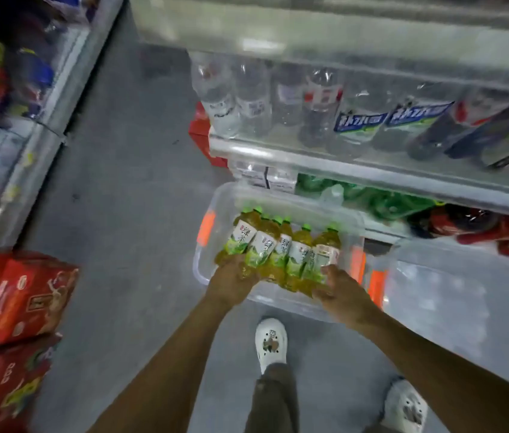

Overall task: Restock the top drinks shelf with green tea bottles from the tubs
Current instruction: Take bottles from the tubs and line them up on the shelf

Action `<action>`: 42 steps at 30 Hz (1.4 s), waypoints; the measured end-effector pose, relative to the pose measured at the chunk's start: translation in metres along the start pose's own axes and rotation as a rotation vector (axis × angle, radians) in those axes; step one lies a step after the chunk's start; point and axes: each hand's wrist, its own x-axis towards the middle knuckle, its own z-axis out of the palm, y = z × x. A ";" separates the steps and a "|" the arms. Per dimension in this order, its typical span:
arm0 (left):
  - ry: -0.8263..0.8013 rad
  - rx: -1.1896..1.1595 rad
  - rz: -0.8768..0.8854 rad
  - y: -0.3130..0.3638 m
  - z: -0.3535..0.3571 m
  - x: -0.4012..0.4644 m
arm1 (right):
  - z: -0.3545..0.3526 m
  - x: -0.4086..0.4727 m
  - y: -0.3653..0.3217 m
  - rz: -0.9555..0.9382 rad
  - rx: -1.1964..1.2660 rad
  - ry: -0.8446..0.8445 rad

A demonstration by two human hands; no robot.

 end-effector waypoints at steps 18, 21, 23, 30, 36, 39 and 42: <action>0.033 -0.097 -0.145 -0.080 0.038 0.216 | 0.152 0.208 -0.073 0.393 0.702 0.107; 0.036 0.025 -0.112 -0.083 0.041 0.220 | 0.159 0.216 -0.074 0.437 0.792 0.135; 0.042 0.099 -0.073 -0.083 0.041 0.218 | 0.158 0.216 -0.074 0.454 0.821 0.131; 0.007 0.010 -0.126 -0.061 0.037 0.175 | 0.121 0.176 -0.060 0.436 0.811 0.126; 0.048 -0.142 -0.088 -0.005 0.037 0.095 | 0.078 0.095 -0.030 0.317 0.796 0.210; 0.064 -0.280 -0.039 0.027 0.051 0.039 | 0.054 0.043 -0.005 0.247 0.796 0.280; 0.078 -0.380 0.006 0.067 0.072 -0.032 | 0.027 -0.018 0.025 0.182 0.781 0.317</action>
